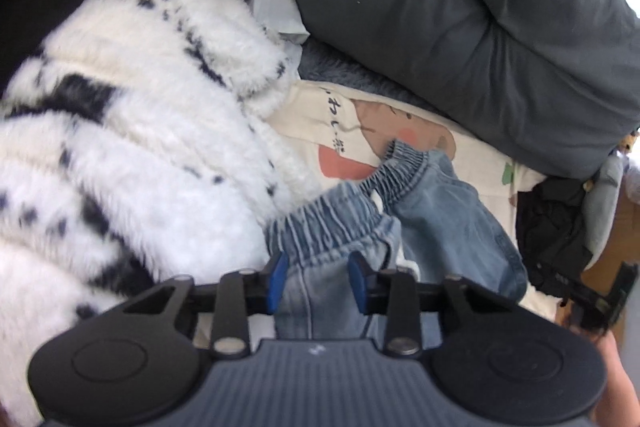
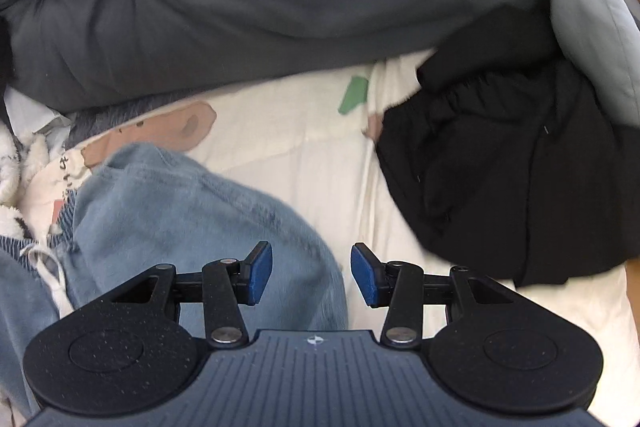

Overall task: Fold clothes
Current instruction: 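Grasp the jeans waistband with both grippers side by side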

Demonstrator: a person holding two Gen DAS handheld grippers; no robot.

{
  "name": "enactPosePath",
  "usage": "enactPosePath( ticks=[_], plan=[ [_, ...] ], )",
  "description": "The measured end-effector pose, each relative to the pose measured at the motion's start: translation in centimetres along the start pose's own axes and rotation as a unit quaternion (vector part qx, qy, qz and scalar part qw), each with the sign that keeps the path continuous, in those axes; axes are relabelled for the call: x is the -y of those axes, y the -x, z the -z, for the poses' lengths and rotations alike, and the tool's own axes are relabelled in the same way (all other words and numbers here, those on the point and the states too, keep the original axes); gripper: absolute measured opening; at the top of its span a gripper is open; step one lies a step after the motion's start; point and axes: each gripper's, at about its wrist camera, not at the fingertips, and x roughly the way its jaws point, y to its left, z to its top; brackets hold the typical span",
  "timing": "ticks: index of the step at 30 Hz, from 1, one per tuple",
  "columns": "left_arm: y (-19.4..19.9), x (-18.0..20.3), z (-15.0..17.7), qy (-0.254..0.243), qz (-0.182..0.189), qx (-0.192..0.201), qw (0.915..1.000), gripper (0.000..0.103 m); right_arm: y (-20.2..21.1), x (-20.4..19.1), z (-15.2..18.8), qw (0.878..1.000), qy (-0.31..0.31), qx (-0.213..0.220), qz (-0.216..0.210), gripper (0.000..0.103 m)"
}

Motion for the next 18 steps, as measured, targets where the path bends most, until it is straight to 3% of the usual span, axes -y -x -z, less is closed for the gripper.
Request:
enactPosePath(
  ticks=[6, 9, 16, 18],
  plan=[
    [-0.2, -0.4, 0.4, 0.012, -0.003, -0.005, 0.9999, 0.033, -1.8, -2.2, -2.1, 0.999, 0.03, 0.013, -0.026, 0.051],
    [-0.8, -0.6, 0.6, 0.012, -0.007, -0.014, 0.9998, 0.039, -2.9, -3.3, -2.9, 0.998, 0.054, 0.01, -0.035, 0.051],
    [-1.6, -1.9, 1.1, 0.052, 0.021, -0.024, 0.9981, 0.04, -5.2, -6.5, -3.7, 0.994, 0.094, 0.003, -0.053, 0.051],
    [-1.6, -2.3, 1.1, 0.065, 0.031, -0.026, 0.997, 0.044, -5.7, -7.2, -4.0, 0.993, 0.102, 0.001, -0.06, 0.051]
  ],
)
